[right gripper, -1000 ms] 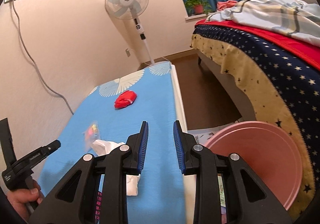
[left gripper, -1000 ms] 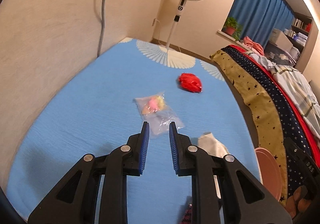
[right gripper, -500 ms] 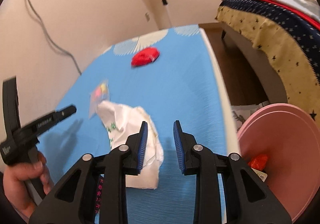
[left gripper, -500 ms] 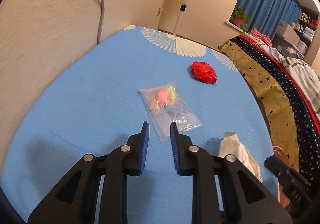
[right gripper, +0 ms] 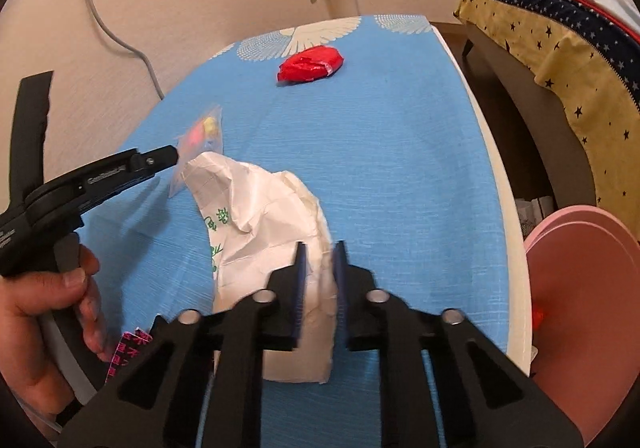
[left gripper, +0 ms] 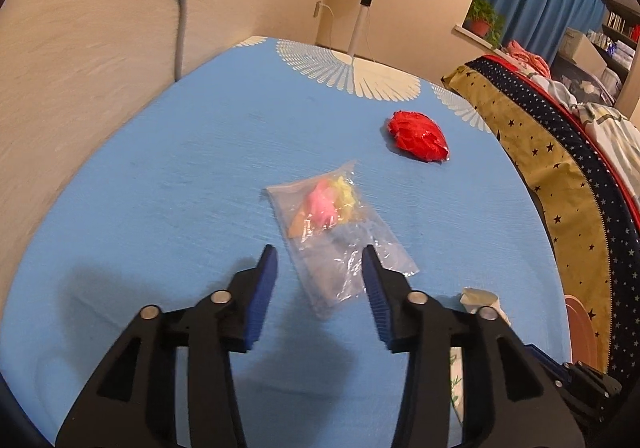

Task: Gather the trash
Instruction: 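Close left tool on the clear candy bag while right tool closes on the white plastic bag, then carry the clear bag in left tool while right tool carries the white bag to the pink bin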

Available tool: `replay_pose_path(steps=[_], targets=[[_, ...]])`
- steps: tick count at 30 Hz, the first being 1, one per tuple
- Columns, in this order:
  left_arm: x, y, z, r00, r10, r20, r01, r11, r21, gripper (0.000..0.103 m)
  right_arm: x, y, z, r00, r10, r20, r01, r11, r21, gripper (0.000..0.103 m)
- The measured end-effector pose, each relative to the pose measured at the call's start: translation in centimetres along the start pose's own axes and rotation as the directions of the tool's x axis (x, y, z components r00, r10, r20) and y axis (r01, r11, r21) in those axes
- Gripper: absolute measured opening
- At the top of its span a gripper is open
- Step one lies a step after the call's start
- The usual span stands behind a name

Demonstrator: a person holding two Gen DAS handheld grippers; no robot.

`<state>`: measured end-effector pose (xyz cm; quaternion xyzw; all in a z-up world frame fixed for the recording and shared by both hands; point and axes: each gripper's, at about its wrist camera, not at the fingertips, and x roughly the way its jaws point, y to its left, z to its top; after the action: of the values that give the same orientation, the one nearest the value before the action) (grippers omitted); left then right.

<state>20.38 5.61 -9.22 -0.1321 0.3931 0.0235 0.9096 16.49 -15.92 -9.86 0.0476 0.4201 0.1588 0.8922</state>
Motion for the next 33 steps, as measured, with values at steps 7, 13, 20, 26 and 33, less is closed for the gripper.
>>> replay_pose_path(steps=[7,13,20,26,33], targets=[[1.2,-0.9,0.3,0.999,0.022,-0.04,-0.022,1.0,0.011,0.061,-1.4,-1.0,0.5,0.996,-0.035,0.083,0.031,0.999,0.041,0.003],[1.9,-2.1,0.0,0.994,0.08,-0.077,-0.073,0.994,0.087,0.066,-2.3,-2.0,0.8,0.988,-0.077,0.137,0.066,0.994,0.082,0.003],[1.4,-2.1,-0.2,0.991,0.115,-0.068,-0.104,0.985,0.141,0.029,-3.0,-3.5,1.0,0.981,-0.106,0.165,0.083,0.986,0.144,0.003],[0.6,-2.3,-0.5,0.995,0.08,-0.052,-0.072,0.987,0.146,0.007,-4.3,-3.8,1.0,0.973,-0.122,0.197,0.092,0.983,0.156,0.003],[-2.4,-2.5,-0.3,0.999,0.042,0.018,-0.044,0.989,0.139,0.002,-6.6,-4.0,1.0,0.959,-0.156,0.238,0.117,0.979,0.169,0.003]])
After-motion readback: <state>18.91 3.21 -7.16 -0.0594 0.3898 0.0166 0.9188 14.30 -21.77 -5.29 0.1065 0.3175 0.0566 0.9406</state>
